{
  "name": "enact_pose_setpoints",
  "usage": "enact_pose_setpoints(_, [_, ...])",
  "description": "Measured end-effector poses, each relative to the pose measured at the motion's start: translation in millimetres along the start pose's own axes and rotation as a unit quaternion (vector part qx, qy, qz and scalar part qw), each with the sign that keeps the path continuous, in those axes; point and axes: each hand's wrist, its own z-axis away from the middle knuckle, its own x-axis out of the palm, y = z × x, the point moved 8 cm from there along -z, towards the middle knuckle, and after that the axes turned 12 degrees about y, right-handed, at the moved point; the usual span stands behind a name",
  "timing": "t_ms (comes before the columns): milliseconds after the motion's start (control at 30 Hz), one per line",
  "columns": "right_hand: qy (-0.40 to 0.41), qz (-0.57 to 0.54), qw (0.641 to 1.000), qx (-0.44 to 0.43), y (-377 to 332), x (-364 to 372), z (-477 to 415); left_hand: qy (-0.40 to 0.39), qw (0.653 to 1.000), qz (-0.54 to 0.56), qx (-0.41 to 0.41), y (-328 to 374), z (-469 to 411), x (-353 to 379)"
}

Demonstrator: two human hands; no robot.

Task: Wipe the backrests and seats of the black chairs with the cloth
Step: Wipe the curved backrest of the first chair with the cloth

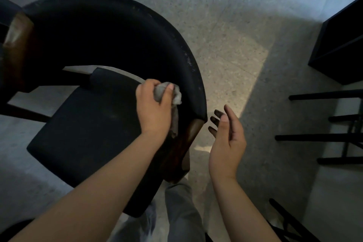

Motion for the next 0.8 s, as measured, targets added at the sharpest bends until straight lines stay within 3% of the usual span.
enact_pose_setpoints(200, [-0.021,0.013,0.998,-0.065,-5,25,-1,-0.077,0.994,0.029,0.069,5,36,13])
enact_pose_setpoints(500, [-0.016,0.025,0.988,-0.151,-2,31,2,-0.036,0.993,0.047,0.103,-17,30,26])
enact_pose_setpoints(667, [0.004,0.027,0.985,-0.172,1,31,4,-0.033,0.997,0.053,0.041,-51,28,33])
enact_pose_setpoints(800, [0.008,0.023,0.986,-0.167,4,32,4,-0.077,0.994,0.003,-0.080,-101,24,45])
